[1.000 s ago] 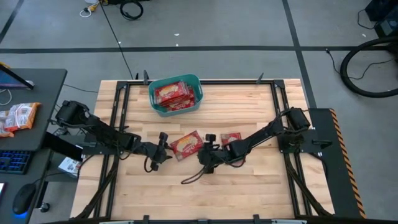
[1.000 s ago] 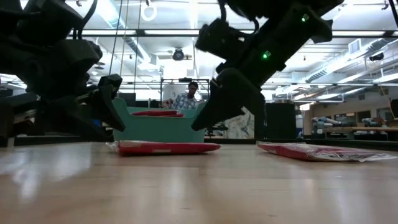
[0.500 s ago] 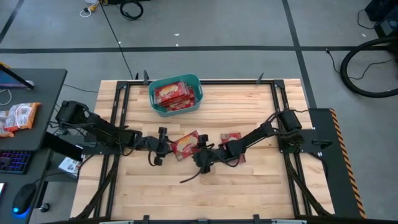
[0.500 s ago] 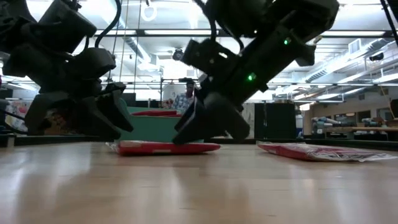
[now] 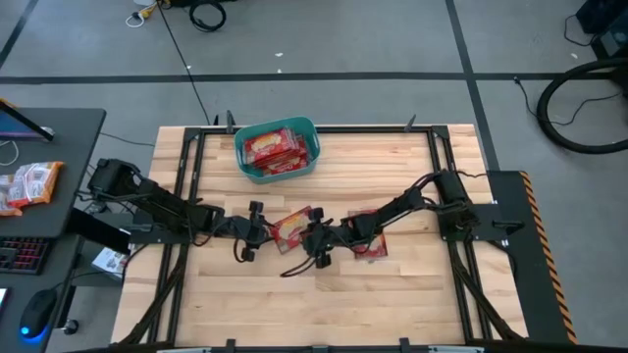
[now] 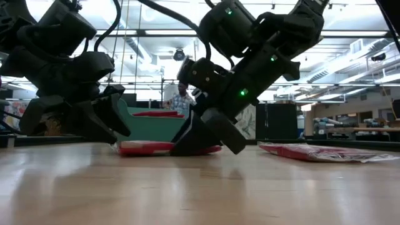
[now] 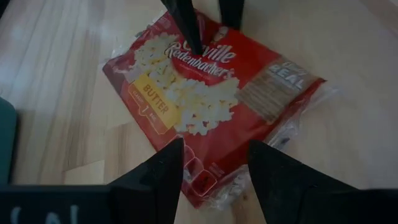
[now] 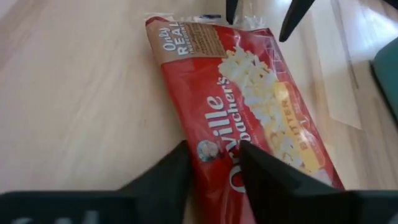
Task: Sort popcorn bags into baskets
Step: Put the red popcorn bag into the blue container
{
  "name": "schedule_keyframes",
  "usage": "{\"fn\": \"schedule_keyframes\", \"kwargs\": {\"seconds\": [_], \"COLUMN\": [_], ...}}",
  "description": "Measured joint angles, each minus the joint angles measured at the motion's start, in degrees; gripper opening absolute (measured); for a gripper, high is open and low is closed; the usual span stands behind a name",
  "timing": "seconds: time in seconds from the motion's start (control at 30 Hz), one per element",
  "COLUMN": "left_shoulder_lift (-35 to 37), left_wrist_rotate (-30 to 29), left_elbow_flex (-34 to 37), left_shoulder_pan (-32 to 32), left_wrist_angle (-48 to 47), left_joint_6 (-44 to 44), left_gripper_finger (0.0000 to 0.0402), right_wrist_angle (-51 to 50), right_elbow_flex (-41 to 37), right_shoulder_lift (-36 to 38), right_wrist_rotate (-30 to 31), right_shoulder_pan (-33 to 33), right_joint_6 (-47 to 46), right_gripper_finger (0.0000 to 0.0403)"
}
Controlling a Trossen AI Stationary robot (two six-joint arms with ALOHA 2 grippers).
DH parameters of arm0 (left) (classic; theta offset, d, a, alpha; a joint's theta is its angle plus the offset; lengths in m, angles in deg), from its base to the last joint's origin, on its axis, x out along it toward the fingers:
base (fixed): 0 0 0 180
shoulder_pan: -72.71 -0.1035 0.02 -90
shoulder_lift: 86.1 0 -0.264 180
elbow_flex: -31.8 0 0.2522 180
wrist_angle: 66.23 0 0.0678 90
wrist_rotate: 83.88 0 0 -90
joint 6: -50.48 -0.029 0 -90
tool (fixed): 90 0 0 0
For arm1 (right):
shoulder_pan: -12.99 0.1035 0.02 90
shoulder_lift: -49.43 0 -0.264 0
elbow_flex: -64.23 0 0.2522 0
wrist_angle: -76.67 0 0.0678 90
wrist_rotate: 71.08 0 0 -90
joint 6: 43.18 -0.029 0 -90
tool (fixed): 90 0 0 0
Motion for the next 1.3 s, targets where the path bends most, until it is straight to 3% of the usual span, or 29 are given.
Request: {"fn": "schedule_keyframes", "kwargs": {"seconds": [0.2, 0.4, 0.67, 0.8, 1.03, 1.3], "left_shoulder_lift": [1.7, 3.6, 3.4, 3.4, 3.4, 3.4], "left_wrist_rotate": [0.0, -5.4, -13.6, -13.6, -14.3, -15.7], "left_elbow_flex": [0.0, 0.0, 0.0, 0.0, 0.0, 0.0], "left_shoulder_pan": [3.4, 8.2, 10.3, 10.1, 10.1, 10.0], "left_wrist_angle": [0.3, 0.1, 0.0, -0.1, 0.0, -0.1], "left_joint_6": [-1.7, -7.3, -11.4, -12.1, -12.3, -12.0], "left_gripper_finger": [0.0181, 0.0189, 0.0247, 0.0251, 0.0191, 0.0073], "right_wrist_angle": [-0.1, -3.1, -7.8, -8.0, -7.0, -3.4], "right_elbow_flex": [0.0, 1.3, 6.0, 7.1, 7.8, 7.8], "right_shoulder_lift": [0.1, 2.8, 4.2, 4.2, 4.3, 4.3], "right_wrist_rotate": [-0.4, -3.5, -13.5, -15.2, -23.6, -28.0], "right_shoulder_pan": [-0.4, -0.7, -2.0, -3.1, -6.2, -7.2], "right_joint_6": [-1.8, -7.5, -14.9, -22.0, -37.1, -38.7], "right_gripper_finger": [0.0022, 0.0033, 0.0018, 0.0026, 0.0032, 0.0051]}}
